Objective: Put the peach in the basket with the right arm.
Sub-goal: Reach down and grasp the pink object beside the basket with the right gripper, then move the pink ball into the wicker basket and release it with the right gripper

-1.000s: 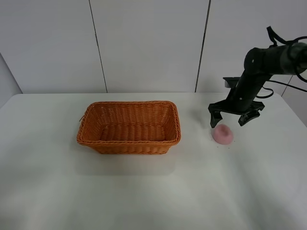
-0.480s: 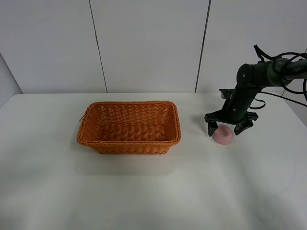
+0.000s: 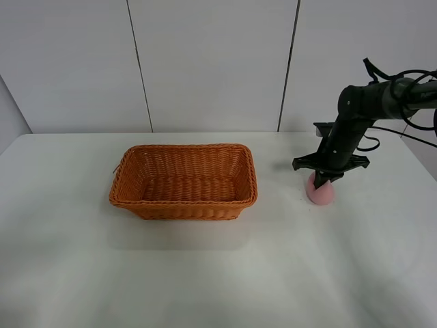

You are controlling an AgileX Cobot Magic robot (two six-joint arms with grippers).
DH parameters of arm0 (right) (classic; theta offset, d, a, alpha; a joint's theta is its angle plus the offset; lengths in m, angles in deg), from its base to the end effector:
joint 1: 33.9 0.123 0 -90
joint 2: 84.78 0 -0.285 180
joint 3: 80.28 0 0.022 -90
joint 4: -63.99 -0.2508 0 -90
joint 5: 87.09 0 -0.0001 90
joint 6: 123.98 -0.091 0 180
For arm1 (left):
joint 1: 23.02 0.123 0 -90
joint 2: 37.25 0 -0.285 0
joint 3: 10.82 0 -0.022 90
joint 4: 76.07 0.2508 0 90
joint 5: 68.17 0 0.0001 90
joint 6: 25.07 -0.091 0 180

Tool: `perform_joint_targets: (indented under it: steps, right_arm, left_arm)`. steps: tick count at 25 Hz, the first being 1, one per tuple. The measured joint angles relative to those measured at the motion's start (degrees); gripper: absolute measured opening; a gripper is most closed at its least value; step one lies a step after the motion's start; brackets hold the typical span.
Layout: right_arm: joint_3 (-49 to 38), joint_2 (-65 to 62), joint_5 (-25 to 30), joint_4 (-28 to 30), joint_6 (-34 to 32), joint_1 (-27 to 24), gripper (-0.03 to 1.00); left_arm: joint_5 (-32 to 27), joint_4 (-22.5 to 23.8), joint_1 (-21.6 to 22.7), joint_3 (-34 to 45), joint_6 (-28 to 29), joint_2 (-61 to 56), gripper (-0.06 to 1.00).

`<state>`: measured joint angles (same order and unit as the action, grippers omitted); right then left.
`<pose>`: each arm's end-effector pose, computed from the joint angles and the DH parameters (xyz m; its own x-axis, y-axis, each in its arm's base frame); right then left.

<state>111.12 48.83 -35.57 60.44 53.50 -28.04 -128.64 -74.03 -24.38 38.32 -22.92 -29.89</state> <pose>0.4277 0.0483 0.1239 -0.9942 -0.0192 -0.1058 -0.0254 0.9980 0.0571 -0.0046 0.0029 0.2750 -0.4530 -0.0092 -0.8915 -0.0129 0.9999 -0.0038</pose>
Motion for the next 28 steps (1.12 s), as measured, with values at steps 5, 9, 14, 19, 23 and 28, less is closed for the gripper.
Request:
perform_joint_targets:
  steps: [5,9,14,19,23,28]
  right_arm:
    - [6.40,-4.15,5.93,0.06,0.00,0.00,-0.01]
    - [13.35,-7.39,10.81,0.17,0.00,0.00,-0.01]
    - [21.00,-7.87,17.35,1.49,0.00,0.01,-0.01]
    - [24.77,-8.06,18.00,3.55,0.00,0.68,-0.01]
    - [27.02,-8.17,18.26,4.32,0.00,4.44,-0.01]
    - [27.91,-8.17,18.27,4.32,-0.28,12.09,-0.01]
  left_arm:
    - [0.00,0.00,0.00,0.00,0.00,0.00,0.99]
    - [0.00,0.00,0.00,0.00,0.00,0.00,0.99]
    - [0.00,0.00,0.00,0.00,0.00,0.00,0.99]
    - [0.00,0.00,0.00,0.00,0.00,0.00,0.99]
    - [0.00,0.00,0.00,0.00,0.00,0.00,0.99]
    - [0.00,0.00,0.00,0.00,0.00,0.00,0.99]
